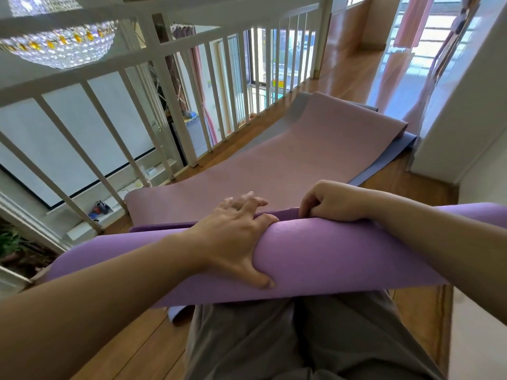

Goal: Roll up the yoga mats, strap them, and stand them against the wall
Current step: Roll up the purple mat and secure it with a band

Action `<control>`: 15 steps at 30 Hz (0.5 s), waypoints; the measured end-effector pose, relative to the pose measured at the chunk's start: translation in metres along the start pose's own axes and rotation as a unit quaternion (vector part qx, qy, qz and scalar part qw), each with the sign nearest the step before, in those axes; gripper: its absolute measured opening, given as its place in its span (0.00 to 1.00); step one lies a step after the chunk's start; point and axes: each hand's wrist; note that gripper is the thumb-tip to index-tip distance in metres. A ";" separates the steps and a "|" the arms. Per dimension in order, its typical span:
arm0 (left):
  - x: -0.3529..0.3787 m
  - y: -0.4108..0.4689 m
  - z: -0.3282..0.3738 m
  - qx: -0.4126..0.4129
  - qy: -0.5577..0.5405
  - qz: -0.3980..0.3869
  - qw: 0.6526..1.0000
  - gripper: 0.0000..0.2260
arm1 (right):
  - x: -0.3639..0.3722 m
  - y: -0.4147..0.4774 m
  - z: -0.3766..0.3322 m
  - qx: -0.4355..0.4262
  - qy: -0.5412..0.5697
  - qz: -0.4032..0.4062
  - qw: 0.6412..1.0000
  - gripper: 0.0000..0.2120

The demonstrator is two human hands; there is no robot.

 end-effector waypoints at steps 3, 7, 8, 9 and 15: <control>-0.003 0.004 -0.001 -0.014 -0.057 -0.014 0.998 0.41 | -0.004 -0.002 -0.002 0.002 -0.001 -0.007 1.000 0.11; -0.004 0.009 -0.009 -0.020 -0.103 -0.018 0.994 0.39 | -0.009 -0.001 -0.006 0.021 -0.008 -0.013 1.000 0.07; -0.005 0.011 -0.012 -0.024 -0.111 -0.014 0.993 0.40 | -0.013 -0.001 -0.009 0.025 -0.003 -0.005 1.000 0.07; -0.007 0.013 -0.015 -0.027 -0.115 -0.004 0.993 0.40 | -0.017 -0.001 -0.013 0.026 0.000 0.009 1.000 0.07; -0.034 0.050 -0.041 -0.062 -0.080 0.114 0.988 0.44 | -0.052 0.017 -0.013 -0.010 -0.023 0.334 0.942 0.09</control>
Point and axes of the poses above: each hand's wrist, its own y-axis towards the middle knuckle, its own x-axis out of the palm, z = x × y, and after that the axes turned 10 degrees about z, right-handed
